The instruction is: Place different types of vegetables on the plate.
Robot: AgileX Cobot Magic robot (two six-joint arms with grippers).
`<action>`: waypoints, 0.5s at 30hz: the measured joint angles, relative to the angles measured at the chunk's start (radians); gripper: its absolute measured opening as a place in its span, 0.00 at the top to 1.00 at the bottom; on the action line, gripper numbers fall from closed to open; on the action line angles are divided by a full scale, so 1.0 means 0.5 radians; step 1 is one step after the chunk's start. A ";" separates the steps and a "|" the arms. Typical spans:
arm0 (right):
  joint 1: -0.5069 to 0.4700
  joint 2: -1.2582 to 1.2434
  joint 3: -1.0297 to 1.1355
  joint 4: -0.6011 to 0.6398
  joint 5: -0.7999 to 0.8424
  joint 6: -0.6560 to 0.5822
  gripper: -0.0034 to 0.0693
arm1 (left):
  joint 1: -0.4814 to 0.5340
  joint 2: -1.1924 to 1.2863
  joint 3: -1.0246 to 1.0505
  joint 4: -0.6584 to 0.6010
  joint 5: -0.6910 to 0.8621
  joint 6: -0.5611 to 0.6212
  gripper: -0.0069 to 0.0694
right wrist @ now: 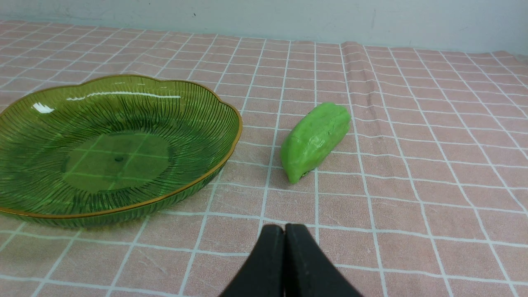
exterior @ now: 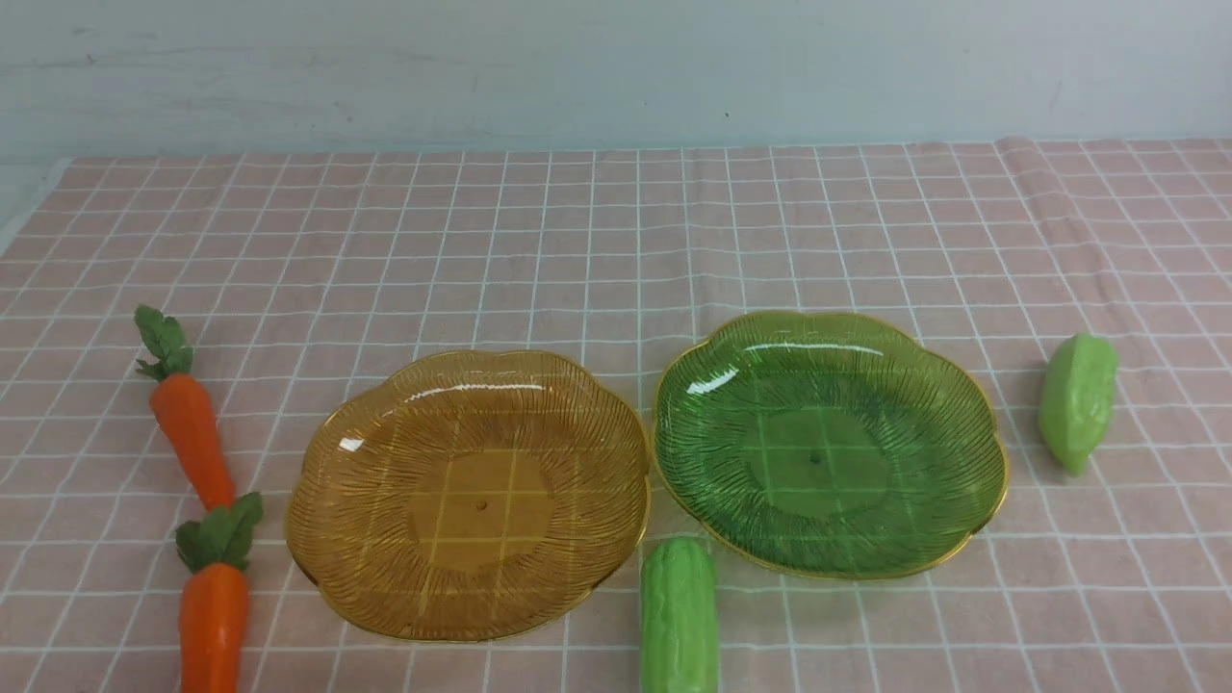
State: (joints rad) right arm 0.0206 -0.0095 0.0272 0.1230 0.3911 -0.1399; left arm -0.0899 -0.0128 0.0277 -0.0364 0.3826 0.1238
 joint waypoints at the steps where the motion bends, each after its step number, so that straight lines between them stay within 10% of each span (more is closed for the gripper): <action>1: 0.000 0.000 0.000 0.000 0.000 0.000 0.97 | 0.000 0.000 0.000 0.000 0.000 0.000 0.91; 15: 0.000 0.000 0.000 0.000 0.000 0.000 0.97 | 0.000 0.000 0.000 0.139 0.000 0.053 0.91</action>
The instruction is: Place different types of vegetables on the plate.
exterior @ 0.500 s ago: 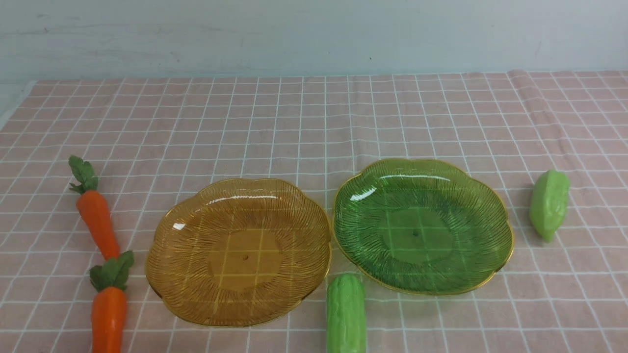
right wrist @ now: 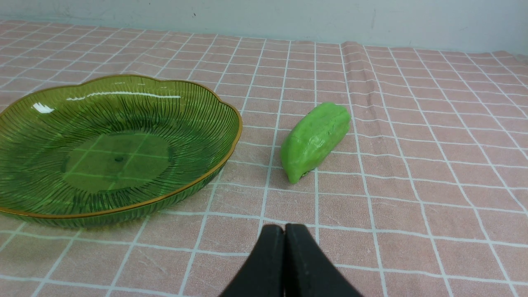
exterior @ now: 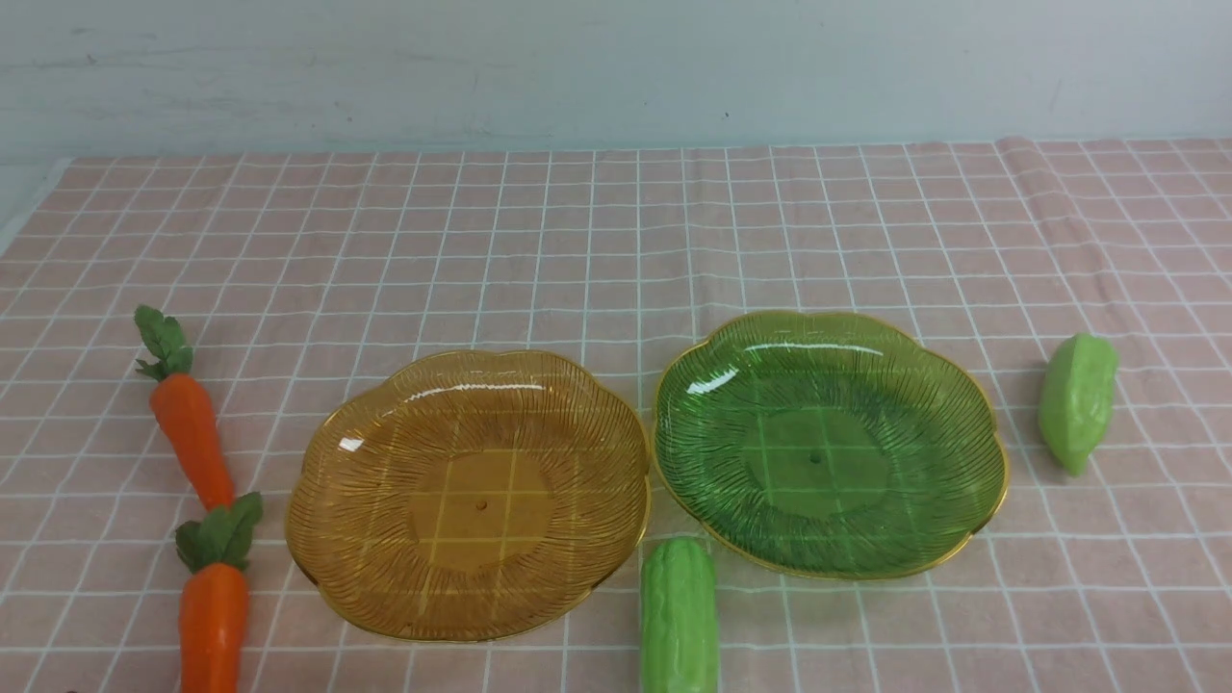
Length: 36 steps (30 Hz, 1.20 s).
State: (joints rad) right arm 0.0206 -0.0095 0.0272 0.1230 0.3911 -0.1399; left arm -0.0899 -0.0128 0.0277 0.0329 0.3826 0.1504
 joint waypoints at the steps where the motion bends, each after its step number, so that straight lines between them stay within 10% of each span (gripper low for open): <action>1: 0.000 0.000 0.000 0.000 0.000 0.000 0.97 | 0.000 0.000 0.000 0.002 0.000 0.000 0.91; 8: 0.000 0.000 0.000 0.000 0.000 0.000 0.97 | 0.000 0.000 0.000 -0.032 -0.058 -0.030 0.91; 21: 0.000 0.000 0.000 0.014 -0.005 0.002 0.97 | 0.000 0.000 0.007 -0.845 -0.907 -0.374 0.91; 26: 0.000 0.000 0.008 0.527 -0.275 0.165 0.97 | 0.000 0.000 -0.065 -1.062 -1.275 -0.487 0.91; 36: 0.000 0.000 0.008 1.654 -0.931 0.244 0.97 | 0.000 0.875 -1.324 -0.961 0.339 -0.160 0.91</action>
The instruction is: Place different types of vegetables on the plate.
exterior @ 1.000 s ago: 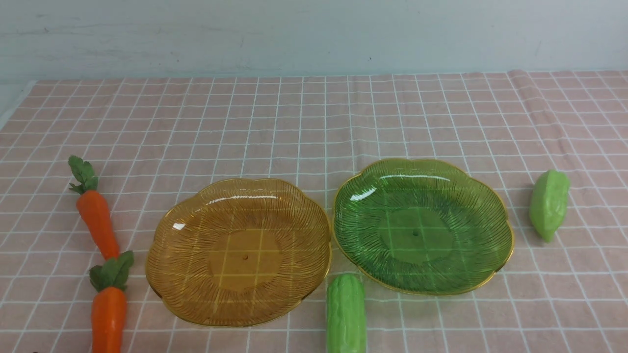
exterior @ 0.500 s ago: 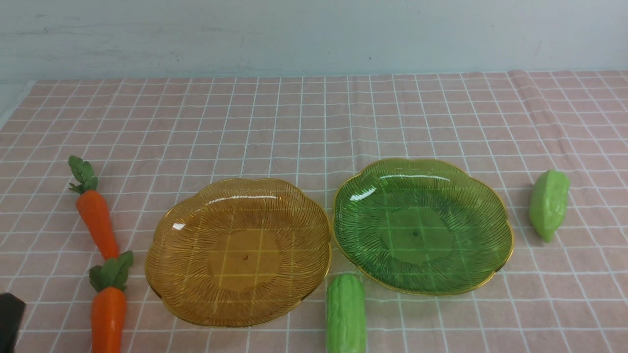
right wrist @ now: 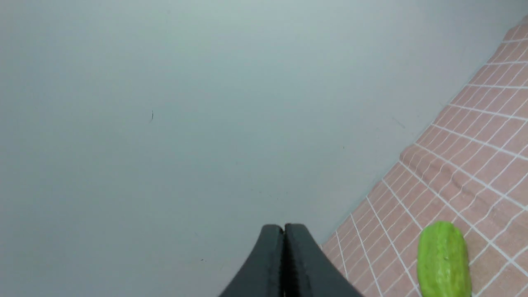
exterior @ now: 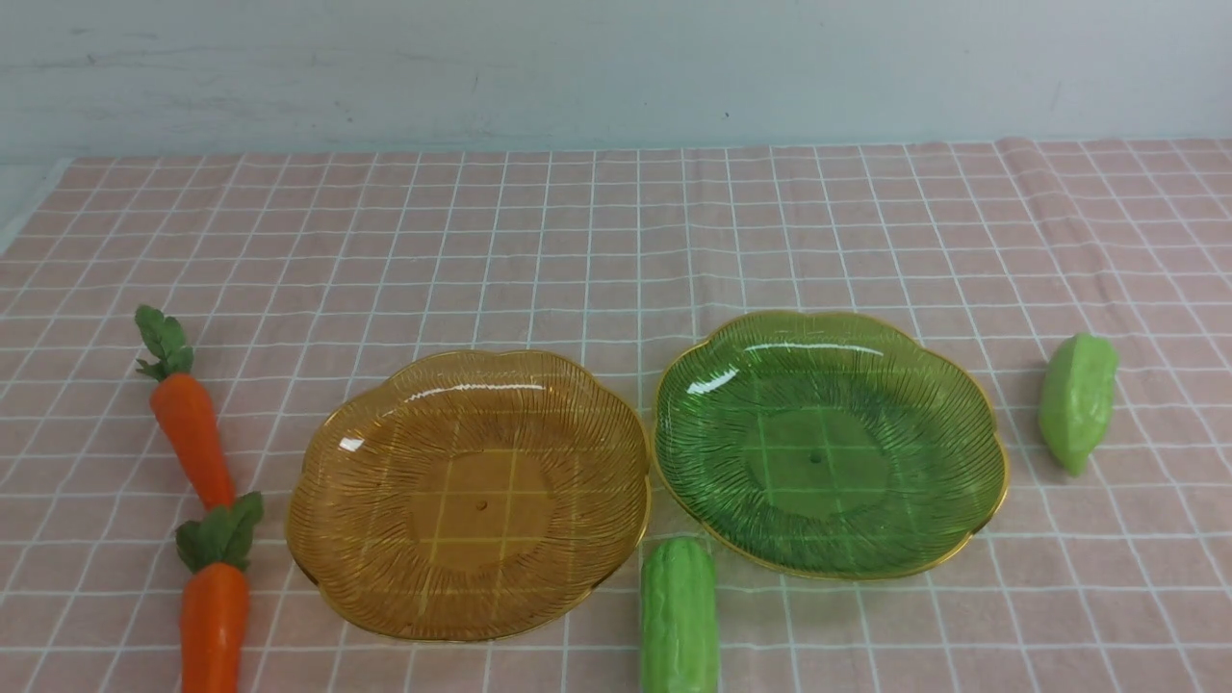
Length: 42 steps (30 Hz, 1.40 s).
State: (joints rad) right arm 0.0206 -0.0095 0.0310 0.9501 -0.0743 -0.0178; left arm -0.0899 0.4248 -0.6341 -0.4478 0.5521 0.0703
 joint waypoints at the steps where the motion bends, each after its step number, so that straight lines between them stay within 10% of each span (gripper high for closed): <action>1: 0.000 0.000 0.000 0.023 -0.023 -0.019 0.97 | 0.000 0.208 -0.073 0.118 0.204 0.002 0.91; 7: 0.000 0.000 0.000 0.031 0.041 -0.081 0.97 | 0.000 1.058 -0.134 0.674 0.743 -0.226 0.91; 19: 0.000 0.666 -0.843 -0.358 1.514 -0.521 0.97 | 0.000 1.809 -0.148 0.771 0.589 -0.364 0.90; 26: 0.000 1.018 -1.099 -0.431 1.930 -0.719 0.97 | 0.000 1.956 -0.148 0.809 0.478 -0.383 0.75; 38: 0.000 1.154 -1.114 -0.441 2.052 -0.799 0.97 | 0.000 2.162 -0.149 1.081 0.335 -0.707 0.22; 42: 0.000 1.154 -1.114 -0.441 2.025 -0.801 0.97 | 0.000 2.266 -0.154 1.143 0.280 -0.795 0.25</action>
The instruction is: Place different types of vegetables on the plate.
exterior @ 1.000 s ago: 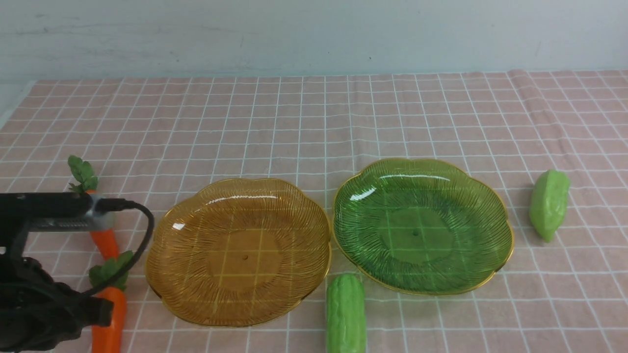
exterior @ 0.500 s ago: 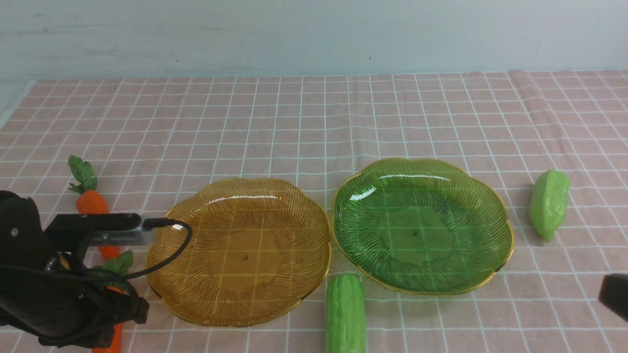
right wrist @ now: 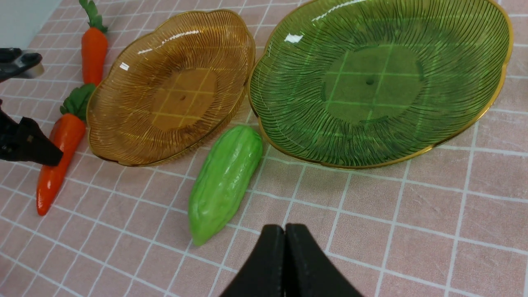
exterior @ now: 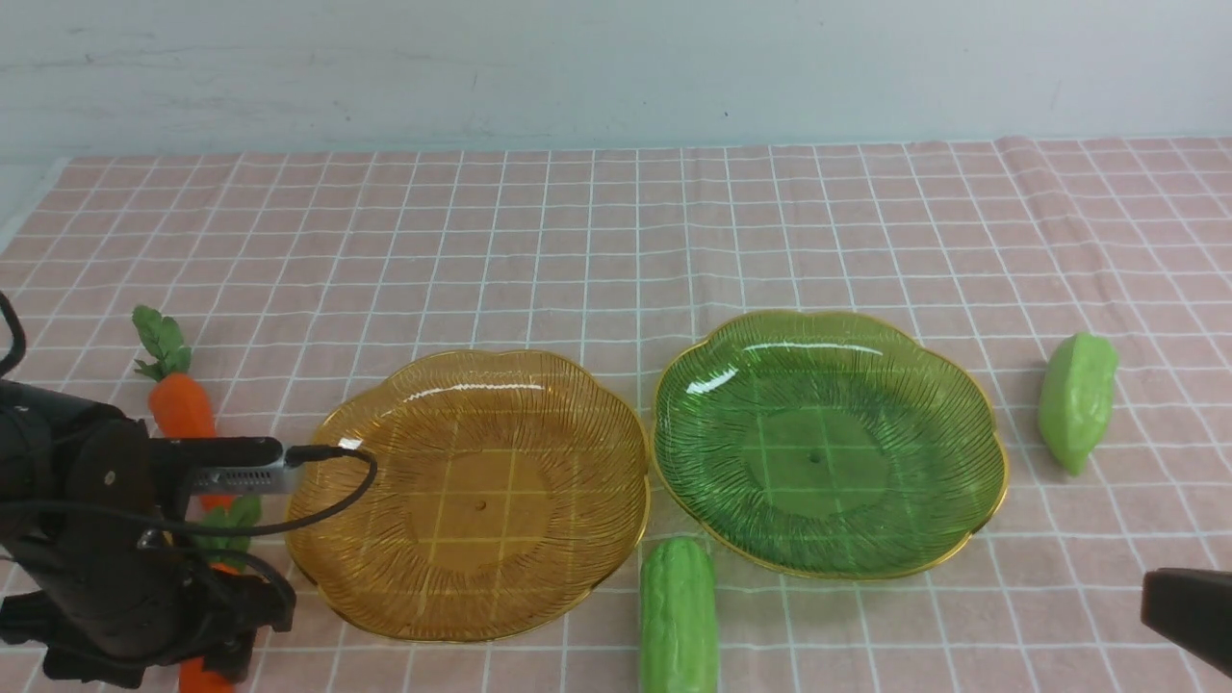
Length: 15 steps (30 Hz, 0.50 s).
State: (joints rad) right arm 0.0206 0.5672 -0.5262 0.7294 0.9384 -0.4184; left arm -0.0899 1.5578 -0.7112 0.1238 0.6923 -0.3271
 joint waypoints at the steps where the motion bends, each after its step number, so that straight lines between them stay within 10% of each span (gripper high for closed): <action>1: 0.000 0.000 0.000 0.000 -0.004 -0.002 0.97 | 0.000 0.027 0.000 0.002 0.000 -0.015 0.30; 5: 0.000 0.000 0.000 0.000 -0.015 -0.006 0.97 | 0.000 0.085 -0.016 0.010 0.025 -0.029 0.64; 15: 0.000 0.000 0.000 0.000 -0.022 -0.008 0.97 | -0.029 -0.231 -0.119 -0.150 0.255 0.043 0.66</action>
State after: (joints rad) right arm 0.0206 0.5672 -0.5262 0.7294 0.9272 -0.4224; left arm -0.1042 1.4424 -0.7707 0.0488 0.8197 -0.3056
